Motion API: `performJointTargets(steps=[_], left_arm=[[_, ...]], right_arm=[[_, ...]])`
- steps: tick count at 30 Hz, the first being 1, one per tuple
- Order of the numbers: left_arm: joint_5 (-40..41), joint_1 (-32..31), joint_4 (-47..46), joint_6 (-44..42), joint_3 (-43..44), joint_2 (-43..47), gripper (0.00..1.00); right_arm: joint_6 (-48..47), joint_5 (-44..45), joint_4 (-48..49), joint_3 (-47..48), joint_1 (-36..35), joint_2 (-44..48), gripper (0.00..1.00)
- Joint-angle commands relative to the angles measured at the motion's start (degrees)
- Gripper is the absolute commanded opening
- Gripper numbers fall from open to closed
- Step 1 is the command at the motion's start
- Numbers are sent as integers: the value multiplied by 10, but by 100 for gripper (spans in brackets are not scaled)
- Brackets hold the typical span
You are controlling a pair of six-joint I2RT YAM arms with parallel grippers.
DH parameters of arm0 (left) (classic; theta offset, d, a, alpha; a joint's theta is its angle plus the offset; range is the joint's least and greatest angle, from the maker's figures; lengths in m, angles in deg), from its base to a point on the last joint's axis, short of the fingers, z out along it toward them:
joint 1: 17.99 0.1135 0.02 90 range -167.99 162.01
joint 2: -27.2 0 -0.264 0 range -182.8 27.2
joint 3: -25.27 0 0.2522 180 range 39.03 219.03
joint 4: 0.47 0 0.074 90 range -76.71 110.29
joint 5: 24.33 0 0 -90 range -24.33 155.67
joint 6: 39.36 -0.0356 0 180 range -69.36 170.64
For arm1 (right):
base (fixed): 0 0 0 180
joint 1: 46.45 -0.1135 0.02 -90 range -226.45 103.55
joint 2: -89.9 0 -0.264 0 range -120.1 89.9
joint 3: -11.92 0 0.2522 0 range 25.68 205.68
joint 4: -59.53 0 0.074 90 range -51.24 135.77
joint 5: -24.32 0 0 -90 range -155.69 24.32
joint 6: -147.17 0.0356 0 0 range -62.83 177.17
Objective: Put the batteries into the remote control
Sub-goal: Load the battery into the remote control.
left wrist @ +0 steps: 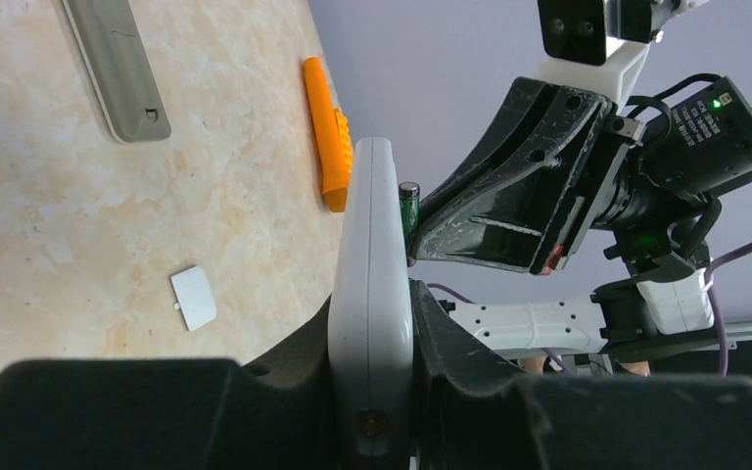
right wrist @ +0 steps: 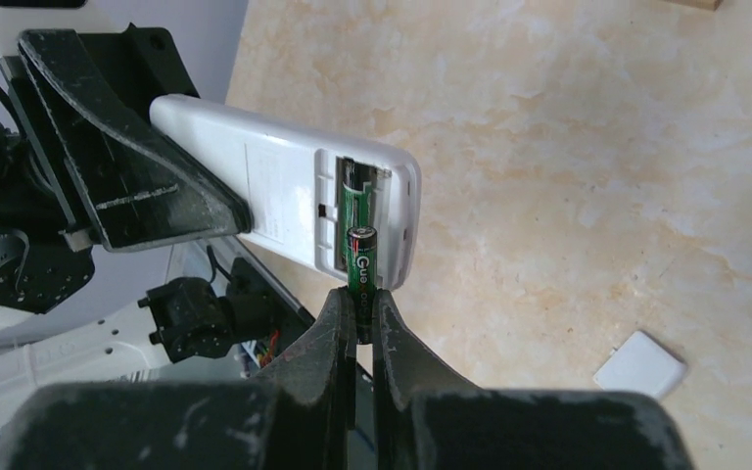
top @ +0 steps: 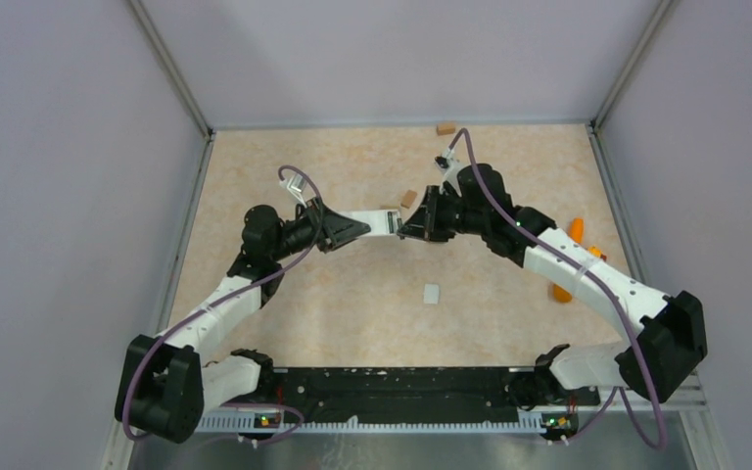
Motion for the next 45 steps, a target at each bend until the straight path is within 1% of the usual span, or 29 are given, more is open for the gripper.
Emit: performJointTargets(steps=[1,3,8,12,15,21,28,29,31,33,36,38,40,44,45], left_arm=[[-19,0,-38,-15,5,2,0],[-20,0,-38,-17,5,3,0],[-28,0,-41,-17,5,4,0],[-38,0,-40,-13,8,-3,0],[-40,0,-41,-12,9,-6,0],[-38,0,-40,-10,8,-3,0],[-32,0,-34,-7,9,-7,0],[-32,0,-33,-6,9,-8,0],[-33,0,-33,-3,8,-11,0],[-34,0,-33,2,8,-16,0],[-46,0,-34,14,13,-27,0],[-58,0,-35,24,16,-35,0],[-72,0,-38,37,19,-44,0],[-121,0,-39,57,29,-54,0],[-134,0,-32,58,32,-56,0]], right_arm=[[-6,24,-8,46,-14,-15,0],[-8,28,-17,54,-16,-22,1],[-12,36,-29,67,-19,-35,7],[-11,40,-41,76,-19,-49,9],[-6,40,-48,79,-20,-56,17],[1,45,-51,79,-19,-58,28],[8,41,-44,76,-19,-47,29],[9,41,-42,76,-19,-43,31],[8,43,-35,71,-19,-33,39],[5,46,-20,60,-19,-14,53],[-1,59,-3,44,-18,14,65],[-10,64,1,41,-18,27,70],[-29,58,7,39,-16,37,73],[-124,51,22,30,-15,54,78],[-155,33,27,27,-15,58,79]])
